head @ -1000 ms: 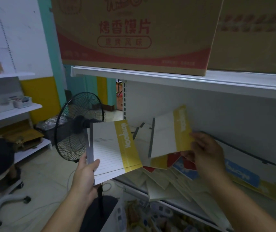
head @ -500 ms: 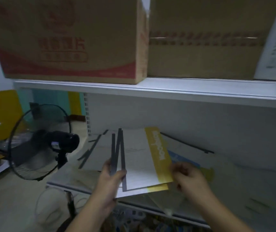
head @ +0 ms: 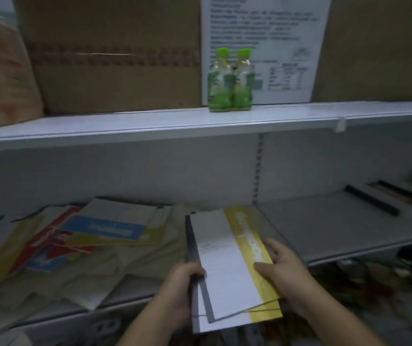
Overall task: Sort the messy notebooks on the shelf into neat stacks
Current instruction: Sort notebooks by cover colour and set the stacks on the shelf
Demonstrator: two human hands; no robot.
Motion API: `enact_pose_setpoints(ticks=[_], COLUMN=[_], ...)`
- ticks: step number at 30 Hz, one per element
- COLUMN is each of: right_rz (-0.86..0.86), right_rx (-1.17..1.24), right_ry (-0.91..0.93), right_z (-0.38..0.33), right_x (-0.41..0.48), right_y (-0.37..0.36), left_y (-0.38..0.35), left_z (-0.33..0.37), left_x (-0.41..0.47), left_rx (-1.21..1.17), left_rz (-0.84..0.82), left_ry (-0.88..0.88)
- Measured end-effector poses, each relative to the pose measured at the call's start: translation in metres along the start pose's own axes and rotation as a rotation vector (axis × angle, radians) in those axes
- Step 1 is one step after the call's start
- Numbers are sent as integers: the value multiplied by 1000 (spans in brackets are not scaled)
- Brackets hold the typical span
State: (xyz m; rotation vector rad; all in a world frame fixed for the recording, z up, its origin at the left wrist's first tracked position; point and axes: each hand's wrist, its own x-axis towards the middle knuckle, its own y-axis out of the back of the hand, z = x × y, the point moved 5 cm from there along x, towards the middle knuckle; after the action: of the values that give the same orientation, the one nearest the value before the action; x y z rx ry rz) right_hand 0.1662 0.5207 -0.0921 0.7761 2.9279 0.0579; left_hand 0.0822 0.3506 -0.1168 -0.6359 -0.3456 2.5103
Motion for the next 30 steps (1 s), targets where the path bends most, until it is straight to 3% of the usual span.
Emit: enact_pose_setpoints(ticks=[9, 16, 24, 30], right_rz=[191, 264, 469, 424], right_rx=[36, 99, 44, 22], right_ry=[-28, -105, -144, -251], right_z=[36, 53, 57, 49], right_x=[-48, -64, -34, 22], right_y=[127, 194, 255, 297], left_y=[-144, -203, -273, -307], left_z=[-73, -89, -118, -112], left_x=[12, 35, 102, 159], left_rx=[-29, 7, -22, 37], left_rz=[-110, -190, -261, -295], left_ry=[44, 13, 136, 58])
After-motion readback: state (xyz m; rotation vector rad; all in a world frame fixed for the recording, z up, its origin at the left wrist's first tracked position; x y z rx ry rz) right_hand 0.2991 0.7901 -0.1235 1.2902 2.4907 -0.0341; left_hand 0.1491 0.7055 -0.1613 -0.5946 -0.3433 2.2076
